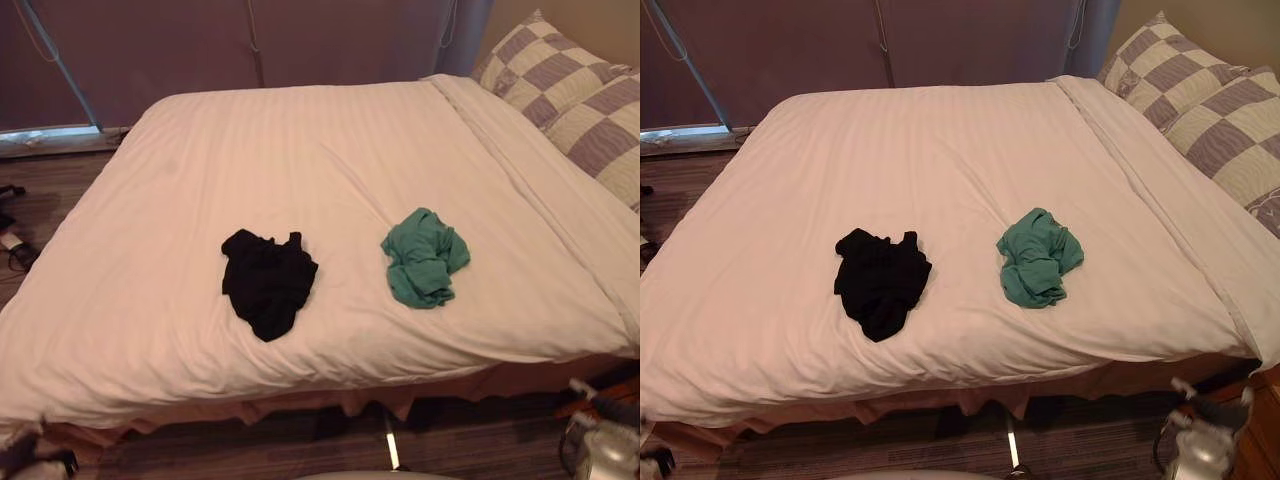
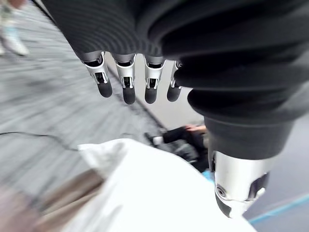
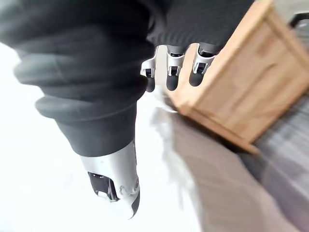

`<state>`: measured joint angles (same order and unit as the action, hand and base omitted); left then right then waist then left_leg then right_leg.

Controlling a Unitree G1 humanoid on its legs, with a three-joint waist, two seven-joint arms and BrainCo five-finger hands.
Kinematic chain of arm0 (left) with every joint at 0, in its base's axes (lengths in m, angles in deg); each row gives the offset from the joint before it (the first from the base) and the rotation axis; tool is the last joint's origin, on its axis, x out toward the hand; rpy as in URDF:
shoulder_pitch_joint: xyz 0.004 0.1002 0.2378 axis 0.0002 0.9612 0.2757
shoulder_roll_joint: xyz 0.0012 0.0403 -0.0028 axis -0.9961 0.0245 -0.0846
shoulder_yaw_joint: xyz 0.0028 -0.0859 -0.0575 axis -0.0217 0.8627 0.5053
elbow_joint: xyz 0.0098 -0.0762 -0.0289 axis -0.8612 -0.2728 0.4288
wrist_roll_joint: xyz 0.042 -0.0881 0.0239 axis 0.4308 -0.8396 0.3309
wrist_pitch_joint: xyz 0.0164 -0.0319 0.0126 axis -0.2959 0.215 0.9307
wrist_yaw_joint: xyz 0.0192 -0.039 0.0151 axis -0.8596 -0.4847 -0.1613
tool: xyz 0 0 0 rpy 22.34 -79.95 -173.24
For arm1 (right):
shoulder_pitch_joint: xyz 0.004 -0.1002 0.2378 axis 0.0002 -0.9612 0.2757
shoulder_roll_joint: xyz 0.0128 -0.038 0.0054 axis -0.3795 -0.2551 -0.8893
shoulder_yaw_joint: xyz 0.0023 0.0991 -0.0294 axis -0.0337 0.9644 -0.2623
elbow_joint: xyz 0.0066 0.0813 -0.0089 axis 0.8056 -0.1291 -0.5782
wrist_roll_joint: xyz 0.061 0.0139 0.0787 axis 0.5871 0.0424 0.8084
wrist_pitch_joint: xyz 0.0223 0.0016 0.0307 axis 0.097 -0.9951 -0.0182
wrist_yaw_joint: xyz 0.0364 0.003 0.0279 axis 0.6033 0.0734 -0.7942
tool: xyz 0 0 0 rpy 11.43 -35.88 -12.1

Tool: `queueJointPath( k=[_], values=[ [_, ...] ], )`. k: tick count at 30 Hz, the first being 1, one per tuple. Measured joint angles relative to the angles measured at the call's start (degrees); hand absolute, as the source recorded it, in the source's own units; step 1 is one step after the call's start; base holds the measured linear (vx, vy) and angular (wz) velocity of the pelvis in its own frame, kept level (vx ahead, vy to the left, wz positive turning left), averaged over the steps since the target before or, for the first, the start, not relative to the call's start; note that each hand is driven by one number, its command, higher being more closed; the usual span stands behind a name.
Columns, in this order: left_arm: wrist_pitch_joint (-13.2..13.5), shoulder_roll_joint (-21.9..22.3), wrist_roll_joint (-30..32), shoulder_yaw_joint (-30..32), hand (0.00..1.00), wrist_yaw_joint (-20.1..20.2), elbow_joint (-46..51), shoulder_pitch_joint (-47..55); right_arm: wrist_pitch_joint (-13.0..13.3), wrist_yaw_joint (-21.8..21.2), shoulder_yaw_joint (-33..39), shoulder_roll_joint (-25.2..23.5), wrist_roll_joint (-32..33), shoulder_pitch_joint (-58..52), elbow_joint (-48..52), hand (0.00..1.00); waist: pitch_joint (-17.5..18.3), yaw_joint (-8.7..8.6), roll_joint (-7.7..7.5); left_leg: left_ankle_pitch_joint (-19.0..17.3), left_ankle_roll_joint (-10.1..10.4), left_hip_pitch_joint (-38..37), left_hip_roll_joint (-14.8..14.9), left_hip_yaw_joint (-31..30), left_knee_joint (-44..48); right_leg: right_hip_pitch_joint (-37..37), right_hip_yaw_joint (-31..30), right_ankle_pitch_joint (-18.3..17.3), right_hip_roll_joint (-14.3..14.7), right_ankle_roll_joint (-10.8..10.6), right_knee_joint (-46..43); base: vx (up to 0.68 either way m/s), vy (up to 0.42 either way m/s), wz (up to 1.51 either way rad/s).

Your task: Tidy the bed and pick cloth on bed and put in laundry

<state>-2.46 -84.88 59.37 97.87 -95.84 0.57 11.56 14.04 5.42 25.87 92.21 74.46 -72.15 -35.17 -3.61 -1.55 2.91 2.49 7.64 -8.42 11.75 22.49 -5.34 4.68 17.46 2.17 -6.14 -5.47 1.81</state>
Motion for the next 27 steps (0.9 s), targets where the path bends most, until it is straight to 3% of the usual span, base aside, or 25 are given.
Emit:
queueJointPath(
  k=[2,6,11,19,23,24,27],
  values=[
    [2.0,-1.1,0.0,-3.9,0.0,-1.6,5.7,-3.6,0.0,0.6,-0.4,3.0,-2.2,1.9,0.9,0.0,-0.1,1.0,0.2,0.1,0.0,0.5,0.0,-0.5,0.1,-0.6,-0.1,-0.1,-0.1,0.0,-0.6,0.0,0.0,0.07],
    [4.9,-1.1,0.0,-14.2,0.0,-2.5,12.9,-9.2,0.2,1.3,-5.8,8.2,-5.2,7.7,2.3,0.0,-0.6,0.77,0.8,0.2,0.0,2.1,0.1,-1.2,0.9,-2.9,-1.1,-0.7,-0.1,0.3,-3.0,0.0,0.0,-0.01],
    [6.2,-0.8,0.4,-24.3,0.0,-2.3,16.6,-16.4,1.3,1.0,-14.0,11.1,-9.0,14.7,6.8,0.0,-4.4,0.19,0.68,0.6,-0.5,5.0,0.2,-0.6,2.3,-7.9,-3.9,-1.6,-0.6,0.5,-7.0,-0.02,0.006,-0.09],
    [5.9,-1.2,3.5,-34.6,0.0,-1.0,12.7,-31.3,2.0,0.4,-26.0,14.2,-11.2,26.2,7.6,0.0,-12.2,-0.66,0.21,2.5,-1.8,12.3,-0.7,1.6,2.8,-18.3,-7.4,0.2,-1.2,1.0,-9.6,-0.05,0.011,-0.18],
    [3.5,-4.6,9.6,-39.9,0.0,1.8,6.7,-38.1,2.0,-0.5,-29.6,18.3,-14.2,31.2,7.6,0.0,-16.2,-1.23,-0.01,2.6,-2.0,14.5,-0.7,3.5,3.3,-20.5,-9.4,2.9,-0.8,1.2,-7.3,0.0,0.015,-0.22],
    [3.0,-5.4,11.7,-41.3,1.0,2.8,6.2,-39.2,2.0,-0.6,-30.5,19.4,-15.9,32.4,7.6,0.0,-16.5,-1.28,-0.15,2.7,-2.1,15.5,-0.8,4.1,3.3,-21.6,-9.9,3.6,-0.8,1.2,-6.6,0.01,0.014,-0.21],
    [2.5,-7.4,16.5,-45.3,1.0,4.6,1.9,-44.0,2.0,-0.7,-33.6,21.9,-19.0,36.0,7.6,0.0,-18.8,-1.63,-0.29,2.8,-2.3,16.7,-0.8,4.6,3.3,-22.3,-10.7,5.6,-0.5,1.5,-4.6,0.02,0.015,-0.13]
  ],
)
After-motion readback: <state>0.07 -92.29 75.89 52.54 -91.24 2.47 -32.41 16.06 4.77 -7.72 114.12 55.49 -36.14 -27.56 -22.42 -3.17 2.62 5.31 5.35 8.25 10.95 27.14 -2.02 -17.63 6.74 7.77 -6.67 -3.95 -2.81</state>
